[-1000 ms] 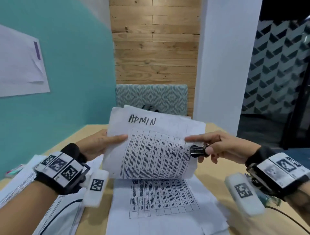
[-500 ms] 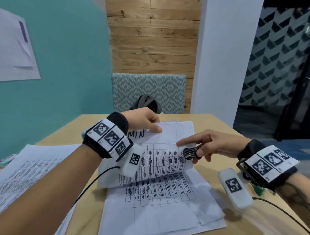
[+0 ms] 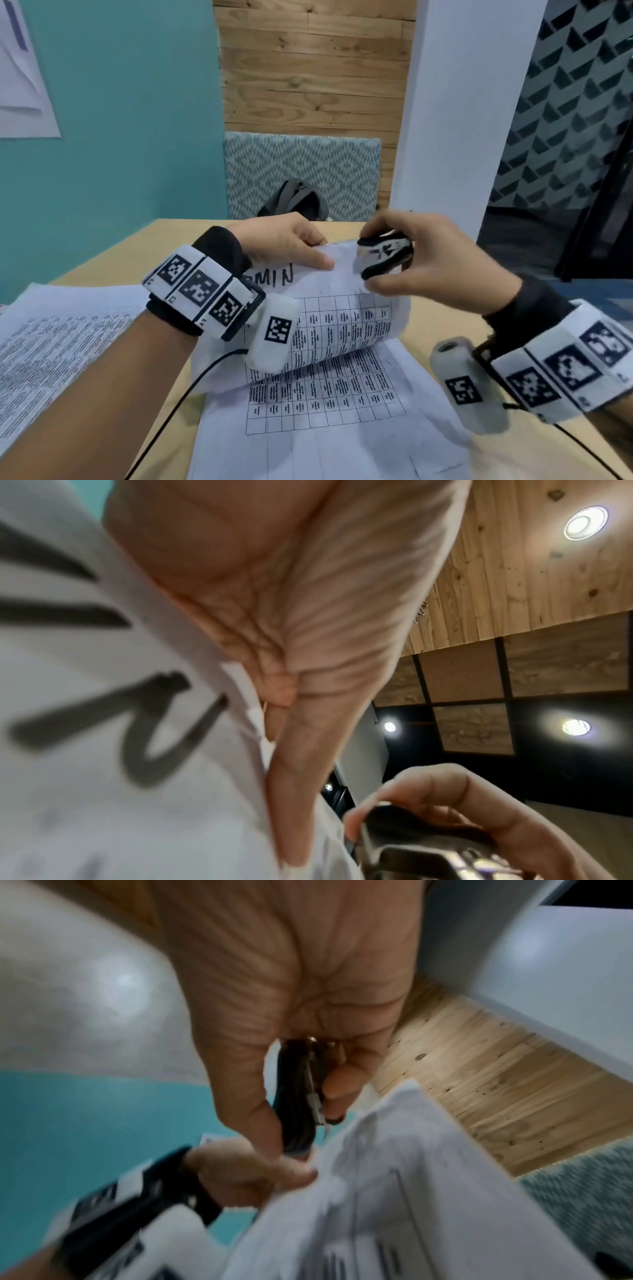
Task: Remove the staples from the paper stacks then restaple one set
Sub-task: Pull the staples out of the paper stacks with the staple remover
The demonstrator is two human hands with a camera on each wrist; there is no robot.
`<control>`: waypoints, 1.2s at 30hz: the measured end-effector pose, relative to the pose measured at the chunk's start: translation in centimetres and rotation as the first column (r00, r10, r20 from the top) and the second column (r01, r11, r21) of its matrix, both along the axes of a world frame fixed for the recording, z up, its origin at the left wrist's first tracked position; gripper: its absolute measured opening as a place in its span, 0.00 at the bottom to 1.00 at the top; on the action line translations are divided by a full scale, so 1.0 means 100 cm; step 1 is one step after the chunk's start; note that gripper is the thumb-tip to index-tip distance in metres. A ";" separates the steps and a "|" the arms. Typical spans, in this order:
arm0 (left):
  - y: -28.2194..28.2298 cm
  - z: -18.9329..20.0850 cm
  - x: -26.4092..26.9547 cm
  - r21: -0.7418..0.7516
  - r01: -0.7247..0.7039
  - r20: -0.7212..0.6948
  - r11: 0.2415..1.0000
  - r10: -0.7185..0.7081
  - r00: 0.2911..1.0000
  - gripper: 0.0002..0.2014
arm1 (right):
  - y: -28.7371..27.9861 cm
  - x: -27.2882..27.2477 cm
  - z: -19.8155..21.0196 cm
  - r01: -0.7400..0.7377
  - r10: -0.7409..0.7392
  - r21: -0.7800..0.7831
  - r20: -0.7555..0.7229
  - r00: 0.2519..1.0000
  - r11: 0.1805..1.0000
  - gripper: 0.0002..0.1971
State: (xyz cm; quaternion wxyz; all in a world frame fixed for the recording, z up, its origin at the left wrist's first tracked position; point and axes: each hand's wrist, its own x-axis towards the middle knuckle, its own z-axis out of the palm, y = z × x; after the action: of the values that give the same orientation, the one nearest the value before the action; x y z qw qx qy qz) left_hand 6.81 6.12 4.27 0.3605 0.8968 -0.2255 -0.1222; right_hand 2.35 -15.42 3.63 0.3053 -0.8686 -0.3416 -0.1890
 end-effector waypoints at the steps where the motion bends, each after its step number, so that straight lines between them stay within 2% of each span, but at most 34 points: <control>1: 0.000 -0.001 0.000 -0.031 0.017 -0.024 0.999 -0.018 1.000 0.11 | 0.006 0.000 -0.006 -0.006 0.010 -0.058 0.074 0.997 0.998 0.19; 3: 0.000 -0.004 -0.001 -0.108 0.063 -0.078 0.992 -0.072 0.994 0.11 | 0.014 0.003 -0.015 0.044 -0.005 -0.162 0.230 0.973 0.986 0.20; 5: 0.000 -0.004 -0.002 -0.169 0.092 -0.126 0.981 -0.114 0.986 0.10 | 0.016 0.008 -0.019 0.034 0.023 -0.190 0.293 0.956 0.981 0.20; 8: 0.002 -0.006 0.003 -0.213 0.124 -0.136 0.969 -0.155 0.979 0.15 | 0.013 0.014 -0.023 -0.066 0.103 -0.142 0.271 0.957 0.988 0.21; 12: 0.001 -0.009 0.004 -0.268 0.151 -0.192 0.951 -0.206 0.960 0.12 | 0.010 0.016 -0.023 -0.135 0.152 -0.087 0.231 0.961 0.987 0.22; 15: -0.001 -0.011 0.005 -0.278 0.179 -0.155 0.944 -0.228 0.961 0.20 | 0.008 0.016 -0.022 -0.150 0.172 -0.111 0.237 0.956 0.983 0.21; 20: -0.003 -0.013 0.008 -0.300 0.189 -0.184 0.935 -0.252 0.950 0.12 | 0.006 0.013 -0.018 -0.175 0.198 -0.118 0.229 0.953 0.978 0.20; 25: -0.004 -0.012 0.008 -0.306 0.177 -0.188 0.935 -0.241 0.952 0.15 | 0.005 0.013 -0.018 -0.182 0.200 -0.102 0.209 0.957 0.978 0.20; 29: -0.004 -0.011 0.006 -0.301 0.186 -0.167 0.935 -0.244 0.955 0.11 | 0.006 0.012 -0.018 -0.177 0.195 -0.101 0.213 0.957 0.979 0.20; 36: -0.004 -0.012 0.006 -0.286 0.202 -0.147 0.937 -0.251 0.957 0.19 | 0.007 0.012 -0.018 -0.161 0.184 -0.112 0.238 0.954 0.981 0.19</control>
State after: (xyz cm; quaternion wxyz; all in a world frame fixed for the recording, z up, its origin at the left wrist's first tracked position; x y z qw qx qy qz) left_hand 7.43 5.76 3.06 0.4809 0.7927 -0.3084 -0.2126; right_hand 3.57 -14.72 1.86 0.2354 -0.8181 -0.4598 -0.2526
